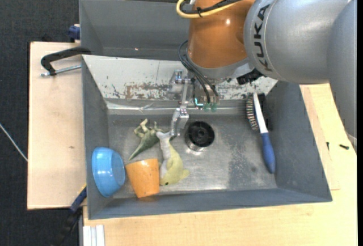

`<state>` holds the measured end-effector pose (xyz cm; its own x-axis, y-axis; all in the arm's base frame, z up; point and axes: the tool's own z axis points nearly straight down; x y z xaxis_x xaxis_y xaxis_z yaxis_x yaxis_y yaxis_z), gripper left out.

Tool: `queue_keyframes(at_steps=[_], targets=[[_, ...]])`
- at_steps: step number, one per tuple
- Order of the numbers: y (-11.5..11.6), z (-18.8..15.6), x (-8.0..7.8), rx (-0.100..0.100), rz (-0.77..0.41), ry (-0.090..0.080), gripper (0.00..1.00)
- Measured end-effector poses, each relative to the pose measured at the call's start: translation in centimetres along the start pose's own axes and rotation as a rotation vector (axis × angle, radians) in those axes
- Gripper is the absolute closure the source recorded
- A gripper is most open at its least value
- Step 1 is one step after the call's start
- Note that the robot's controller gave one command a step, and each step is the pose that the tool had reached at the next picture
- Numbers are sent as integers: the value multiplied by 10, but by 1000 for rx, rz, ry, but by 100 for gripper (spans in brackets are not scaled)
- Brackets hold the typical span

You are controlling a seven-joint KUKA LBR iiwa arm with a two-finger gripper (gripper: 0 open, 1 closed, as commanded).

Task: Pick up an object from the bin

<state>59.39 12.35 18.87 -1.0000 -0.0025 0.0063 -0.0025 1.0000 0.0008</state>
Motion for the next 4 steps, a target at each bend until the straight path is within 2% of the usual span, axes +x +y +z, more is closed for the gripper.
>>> queue_keyframes(at_steps=[1,2,3,4], targets=[[29,117,42,-3,33,-16,0],[6,88,51,-2,184,-11,0],[10,89,46,3,381,-10,0],[20,116,39,-5,510,-11,0]])
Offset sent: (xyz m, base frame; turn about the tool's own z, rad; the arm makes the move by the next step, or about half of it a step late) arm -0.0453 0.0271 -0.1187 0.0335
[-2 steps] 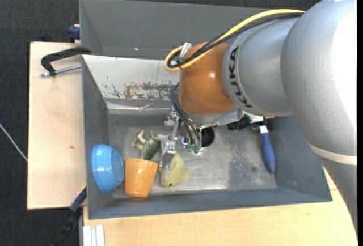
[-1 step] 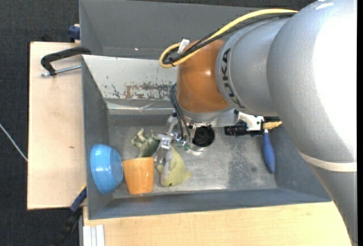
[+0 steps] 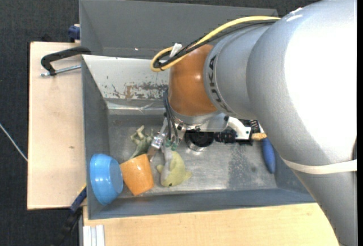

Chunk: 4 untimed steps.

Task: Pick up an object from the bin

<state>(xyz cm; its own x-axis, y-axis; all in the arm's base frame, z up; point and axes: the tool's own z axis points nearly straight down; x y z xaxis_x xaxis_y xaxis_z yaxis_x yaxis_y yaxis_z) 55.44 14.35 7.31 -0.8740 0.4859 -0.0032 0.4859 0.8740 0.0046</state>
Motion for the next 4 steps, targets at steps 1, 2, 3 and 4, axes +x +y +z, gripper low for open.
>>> queue_keyframes(at_steps=[1,2,3,4], targets=[[1,-2,-1,1,-1,0,0],[2,-2,-2,-1,-1,-3,100],[3,-32,-3,-1,-2,-1,100],[6,-119,-5,-4,-5,-4,100]])
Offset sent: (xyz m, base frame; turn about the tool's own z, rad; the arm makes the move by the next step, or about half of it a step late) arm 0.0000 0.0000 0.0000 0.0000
